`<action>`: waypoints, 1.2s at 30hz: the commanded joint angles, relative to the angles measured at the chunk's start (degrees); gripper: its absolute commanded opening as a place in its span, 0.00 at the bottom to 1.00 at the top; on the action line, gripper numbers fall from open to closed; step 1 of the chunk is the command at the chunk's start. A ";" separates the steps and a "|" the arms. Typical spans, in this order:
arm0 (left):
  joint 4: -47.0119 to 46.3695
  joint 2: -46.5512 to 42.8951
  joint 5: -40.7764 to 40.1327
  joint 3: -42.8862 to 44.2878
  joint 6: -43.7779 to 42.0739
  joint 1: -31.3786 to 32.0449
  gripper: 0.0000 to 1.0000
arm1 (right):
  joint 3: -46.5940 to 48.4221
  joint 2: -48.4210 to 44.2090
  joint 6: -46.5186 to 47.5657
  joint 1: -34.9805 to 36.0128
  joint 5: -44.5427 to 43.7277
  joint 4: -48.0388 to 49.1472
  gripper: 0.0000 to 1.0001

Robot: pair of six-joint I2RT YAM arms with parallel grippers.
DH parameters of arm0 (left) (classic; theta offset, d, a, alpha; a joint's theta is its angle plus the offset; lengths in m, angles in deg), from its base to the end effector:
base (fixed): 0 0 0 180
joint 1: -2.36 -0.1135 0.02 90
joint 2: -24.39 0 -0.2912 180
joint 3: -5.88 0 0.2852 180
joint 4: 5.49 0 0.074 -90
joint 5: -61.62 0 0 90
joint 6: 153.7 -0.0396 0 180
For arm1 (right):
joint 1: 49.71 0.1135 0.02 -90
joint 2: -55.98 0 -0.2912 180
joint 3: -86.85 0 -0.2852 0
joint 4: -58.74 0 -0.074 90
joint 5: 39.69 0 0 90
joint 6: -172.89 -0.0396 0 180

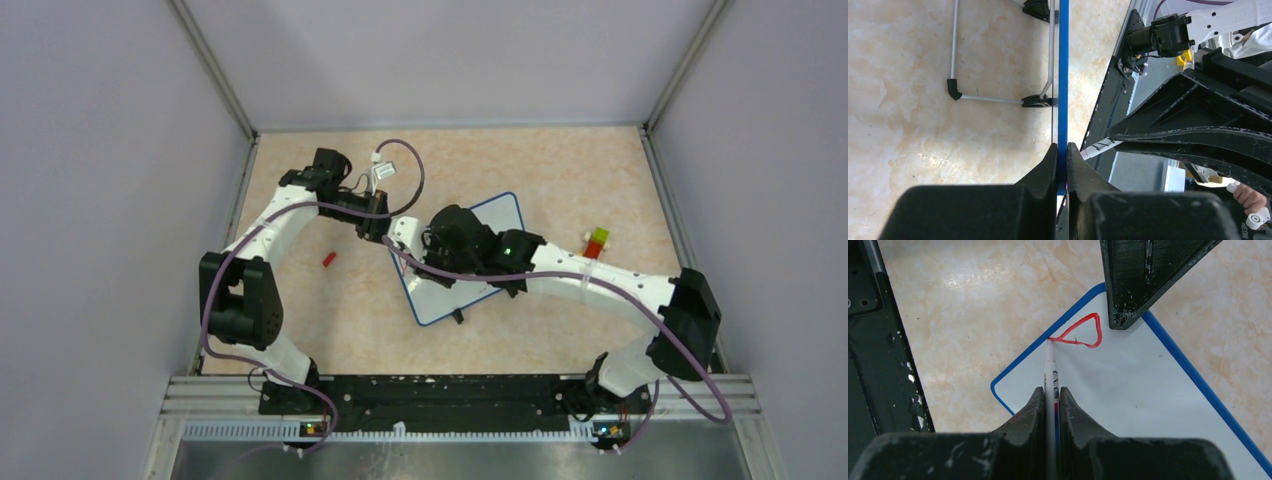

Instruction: Write a sentence on the whiteboard

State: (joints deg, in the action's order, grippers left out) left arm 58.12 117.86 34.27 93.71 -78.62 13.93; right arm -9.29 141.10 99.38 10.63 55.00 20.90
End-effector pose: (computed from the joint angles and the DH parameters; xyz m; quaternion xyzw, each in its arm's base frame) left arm 0.3399 -0.1055 0.2899 0.2837 0.7965 -0.5067 0.1687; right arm 0.1795 0.3217 0.3258 -0.5744 0.6960 0.1946 0.3845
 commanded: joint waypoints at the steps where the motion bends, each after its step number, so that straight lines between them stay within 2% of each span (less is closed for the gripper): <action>1: 0.26 -0.40 1.50 0.97 0.67 0.29 0.00 | 2.97 -4.01 0.24 -1.27 2.47 -1.35 0.00; 10: 1.55 0.87 0.96 2.85 -0.98 0.55 0.00 | 1.51 -7.02 0.34 -4.42 5.04 -1.94 0.00; 36: 2.72 3.16 0.84 5.04 -1.52 1.52 0.00 | -0.01 -4.71 0.81 -4.53 -1.41 2.90 0.00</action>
State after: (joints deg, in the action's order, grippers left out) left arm 60.79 120.68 34.38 97.12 -79.36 14.83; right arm -9.33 136.73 99.82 6.39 54.78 21.71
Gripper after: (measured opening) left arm 0.092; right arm 0.095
